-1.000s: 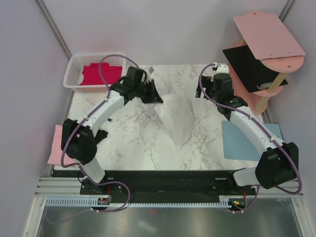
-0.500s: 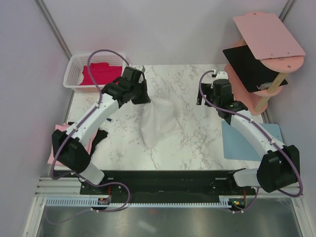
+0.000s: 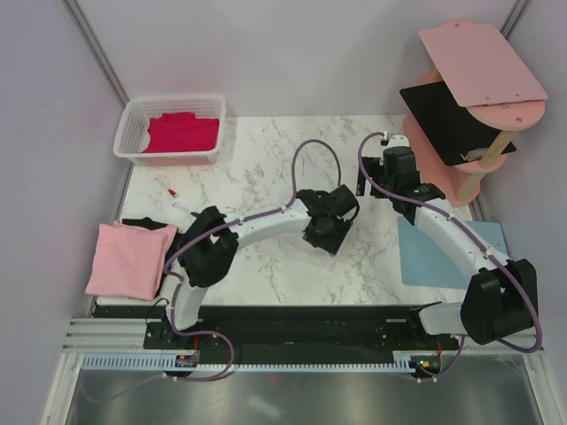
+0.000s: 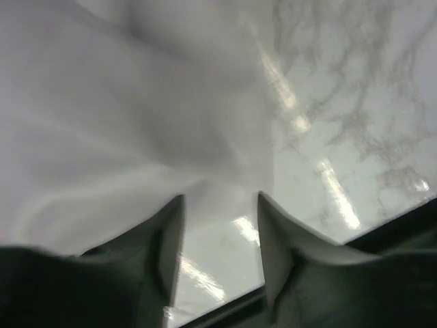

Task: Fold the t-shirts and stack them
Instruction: Move the tshirt to the center of the board

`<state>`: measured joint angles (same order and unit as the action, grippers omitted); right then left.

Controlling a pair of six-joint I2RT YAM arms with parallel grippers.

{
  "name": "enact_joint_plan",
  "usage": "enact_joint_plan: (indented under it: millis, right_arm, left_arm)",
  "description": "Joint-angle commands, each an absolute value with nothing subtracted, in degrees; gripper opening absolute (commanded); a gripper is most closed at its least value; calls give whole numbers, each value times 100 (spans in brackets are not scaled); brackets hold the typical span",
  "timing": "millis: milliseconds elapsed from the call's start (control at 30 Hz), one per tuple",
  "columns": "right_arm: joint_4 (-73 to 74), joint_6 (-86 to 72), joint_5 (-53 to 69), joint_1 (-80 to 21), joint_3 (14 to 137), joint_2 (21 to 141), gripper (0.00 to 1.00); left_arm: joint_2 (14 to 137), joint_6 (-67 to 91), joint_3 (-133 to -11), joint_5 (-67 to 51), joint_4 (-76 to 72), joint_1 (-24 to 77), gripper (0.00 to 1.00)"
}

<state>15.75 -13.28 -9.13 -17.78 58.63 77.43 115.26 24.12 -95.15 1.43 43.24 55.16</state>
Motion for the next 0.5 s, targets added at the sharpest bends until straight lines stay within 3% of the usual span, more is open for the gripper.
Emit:
enact_joint_plan:
  millis: [0, 33, 67, 100, 333, 467]
  right_arm:
    - [1459, -1389, -721, -1767, 5906, 7629, 98]
    - [1450, -1380, -651, -1767, 5924, 7638, 98]
    - [1433, -1362, -433, -1775, 5941, 7629, 98]
    - [1433, -1354, -335, -1767, 5950, 7629, 98]
    - [1319, -1397, 219, -1775, 5863, 7567, 98]
    - [1248, -1424, 483, -1872, 5731, 7523, 98]
  left_arm:
    - [11304, 2442, -9739, 632, 4772, 6047, 70]
    - [11207, 2487, -9643, 781, 4772, 6047, 76]
    - [11076, 2522, -9572, 1156, 4772, 6029, 95]
    - [10778, 2592, -9502, 1360, 4772, 6012, 100]
    - [9415, 2487, -8720, 1749, 4623, 5319, 100]
    - [8738, 2356, -8263, 1364, 4605, 4372, 100]
